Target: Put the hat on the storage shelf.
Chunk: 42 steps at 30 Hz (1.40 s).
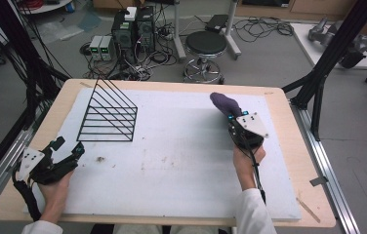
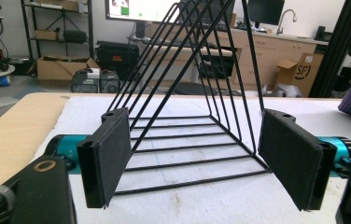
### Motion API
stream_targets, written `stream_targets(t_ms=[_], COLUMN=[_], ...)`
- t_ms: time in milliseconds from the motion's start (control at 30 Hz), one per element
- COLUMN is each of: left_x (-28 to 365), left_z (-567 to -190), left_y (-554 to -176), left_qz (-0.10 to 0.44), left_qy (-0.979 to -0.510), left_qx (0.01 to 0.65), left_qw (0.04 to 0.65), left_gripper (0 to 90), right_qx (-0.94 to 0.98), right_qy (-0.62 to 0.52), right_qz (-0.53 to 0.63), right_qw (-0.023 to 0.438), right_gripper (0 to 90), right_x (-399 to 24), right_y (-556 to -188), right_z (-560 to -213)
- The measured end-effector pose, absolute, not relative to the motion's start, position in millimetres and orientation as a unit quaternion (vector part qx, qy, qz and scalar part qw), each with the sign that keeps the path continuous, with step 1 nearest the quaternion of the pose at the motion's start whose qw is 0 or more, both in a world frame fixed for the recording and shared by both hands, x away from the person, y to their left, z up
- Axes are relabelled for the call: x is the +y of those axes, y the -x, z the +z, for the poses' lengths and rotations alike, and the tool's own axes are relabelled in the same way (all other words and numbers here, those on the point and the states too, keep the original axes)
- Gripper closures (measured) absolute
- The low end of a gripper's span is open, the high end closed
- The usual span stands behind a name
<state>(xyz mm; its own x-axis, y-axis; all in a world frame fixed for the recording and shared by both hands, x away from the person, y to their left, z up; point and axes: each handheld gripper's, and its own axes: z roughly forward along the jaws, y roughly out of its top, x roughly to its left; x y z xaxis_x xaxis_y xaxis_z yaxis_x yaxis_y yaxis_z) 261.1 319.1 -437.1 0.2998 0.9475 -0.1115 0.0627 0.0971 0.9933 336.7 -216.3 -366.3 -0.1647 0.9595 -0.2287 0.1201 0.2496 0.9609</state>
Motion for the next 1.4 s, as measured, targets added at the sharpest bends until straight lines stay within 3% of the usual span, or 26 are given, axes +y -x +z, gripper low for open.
stream_targets(t_ms=[333,800,1400], left_x=[318,319,293], left_z=[-438,-437,-409], left_y=[-261,-260,-283], left_qz=[0.377,0.379,0.316], left_qy=[-0.557,-0.553,-0.609], left_qx=[0.455,0.456,0.372], left_qw=[0.584,0.586,0.625], left_gripper=[25.6,25.5,27.1], right_qx=[0.589,0.527,0.546], right_qy=[-0.396,-0.37,-0.338], right_qz=[0.478,0.557,0.61], right_qw=[0.517,0.525,0.464], right_gripper=[73.5,73.2,72.9], right_x=[-224,-219,-187], right_y=[-315,-282,-273], right_z=[-349,-329,-323])
